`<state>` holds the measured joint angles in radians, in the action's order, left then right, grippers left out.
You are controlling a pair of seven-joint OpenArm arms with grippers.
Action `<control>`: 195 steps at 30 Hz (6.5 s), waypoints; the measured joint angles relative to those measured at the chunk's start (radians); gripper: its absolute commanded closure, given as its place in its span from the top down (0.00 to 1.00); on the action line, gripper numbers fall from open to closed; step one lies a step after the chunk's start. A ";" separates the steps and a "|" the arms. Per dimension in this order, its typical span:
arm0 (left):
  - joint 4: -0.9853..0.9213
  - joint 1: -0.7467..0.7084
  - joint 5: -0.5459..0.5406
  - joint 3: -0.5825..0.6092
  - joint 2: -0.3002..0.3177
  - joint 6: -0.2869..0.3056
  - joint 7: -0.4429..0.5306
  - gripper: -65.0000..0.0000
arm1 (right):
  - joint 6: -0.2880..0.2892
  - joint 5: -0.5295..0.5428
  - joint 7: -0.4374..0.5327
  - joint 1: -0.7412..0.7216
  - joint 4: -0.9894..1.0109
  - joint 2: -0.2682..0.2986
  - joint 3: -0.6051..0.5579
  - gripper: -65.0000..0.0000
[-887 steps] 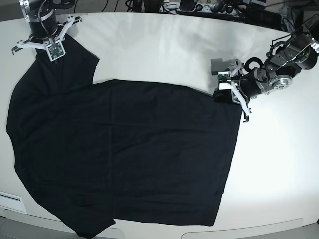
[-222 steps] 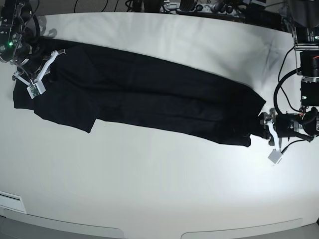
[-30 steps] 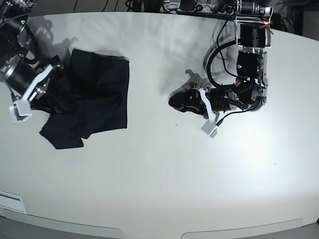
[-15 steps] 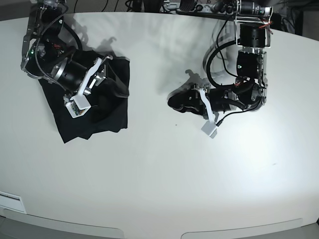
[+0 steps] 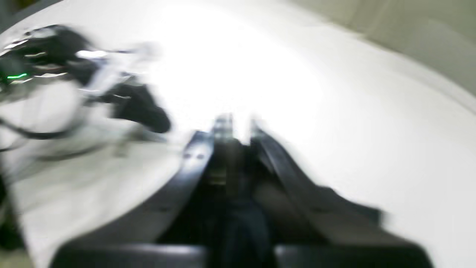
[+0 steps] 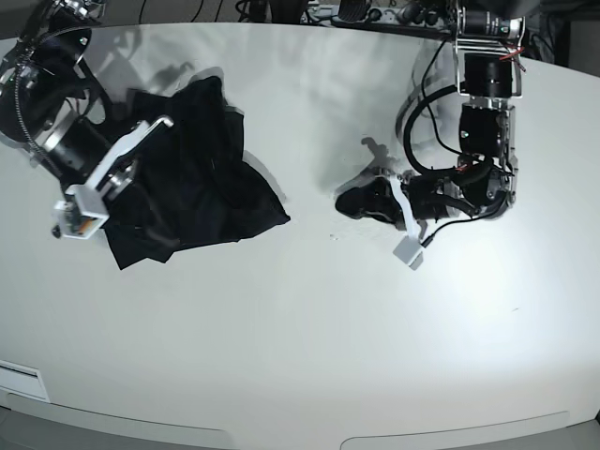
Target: Fold the T-shirt properly
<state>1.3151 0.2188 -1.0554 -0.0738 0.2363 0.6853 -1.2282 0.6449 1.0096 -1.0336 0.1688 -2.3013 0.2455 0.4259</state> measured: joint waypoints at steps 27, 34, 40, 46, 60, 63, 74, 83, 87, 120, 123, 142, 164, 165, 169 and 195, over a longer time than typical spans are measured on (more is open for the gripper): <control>0.051 0.154 -0.176 0.557 -0.216 0.005 -0.166 0.00 | 0.052 -0.333 0.237 -0.324 0.835 0.187 -0.378 0.00; 0.003 0.094 0.126 0.723 -0.262 0.005 -0.052 0.00 | 0.049 -0.389 0.248 -0.341 0.911 0.221 -0.433 0.00; -0.097 0.170 0.279 0.838 -0.208 0.032 0.234 0.00 | 0.050 -0.229 0.191 -0.262 0.892 0.331 -0.422 0.00; -0.189 0.259 0.423 0.841 -0.195 0.032 0.419 0.00 | 0.045 -0.070 0.135 -0.109 0.824 0.338 -0.263 0.00; -0.259 0.423 0.874 0.845 -0.200 -0.090 0.751 0.00 | 0.047 0.117 0.023 0.145 0.605 0.113 0.164 0.00; -0.257 0.465 0.870 0.825 -0.210 -0.113 0.722 0.00 | 0.047 0.120 0.024 0.162 0.512 0.058 0.224 0.00; -0.214 0.409 0.437 0.562 -0.212 0.007 0.258 0.00 | -0.066 -0.262 0.120 0.198 0.434 0.056 0.243 0.00; -0.263 0.361 0.726 0.789 -0.220 -0.057 0.576 0.00 | -0.012 -0.225 0.140 0.197 0.490 0.032 0.158 0.00; -0.314 0.369 0.780 0.863 -0.220 -0.100 0.725 0.00 | -0.012 -0.207 0.143 0.249 0.489 0.019 0.158 0.00; -0.228 0.445 -0.403 0.150 -0.077 -0.026 -0.169 0.00 | 0.048 0.440 -0.109 0.378 0.181 -0.021 0.359 0.00; -0.172 0.378 -0.398 0.150 -0.043 -0.034 -0.180 0.00 | 0.047 0.439 -0.114 0.448 0.092 -0.023 0.378 0.00; 0.725 -0.140 -0.404 0.121 0.446 -0.034 -0.176 0.00 | 0.048 0.450 -0.136 0.690 -0.043 -0.031 0.615 0.00; 1.028 -1.310 -0.332 -0.291 0.433 -0.048 -0.165 0.00 | 0.052 0.454 -0.348 1.085 -0.046 -0.185 0.611 0.00; 1.028 -1.347 -0.282 -0.291 0.407 -0.041 -0.167 0.00 | 0.052 0.454 -0.348 1.099 -0.046 -0.185 0.604 0.00; 0.940 -1.434 -0.130 -0.291 0.329 -0.011 -0.096 0.00 | 0.052 0.471 -0.335 1.106 0.010 -0.179 0.507 0.00; -0.494 -0.622 0.638 0.087 0.184 0.005 0.790 0.00 | -0.129 -0.684 0.728 0.513 1.301 0.010 -0.405 0.00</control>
<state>0.8207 -0.4030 -0.4175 0.0135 0.4202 0.6903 -0.4381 0.5156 0.3252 -0.3058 0.6819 -1.0000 0.2558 0.0212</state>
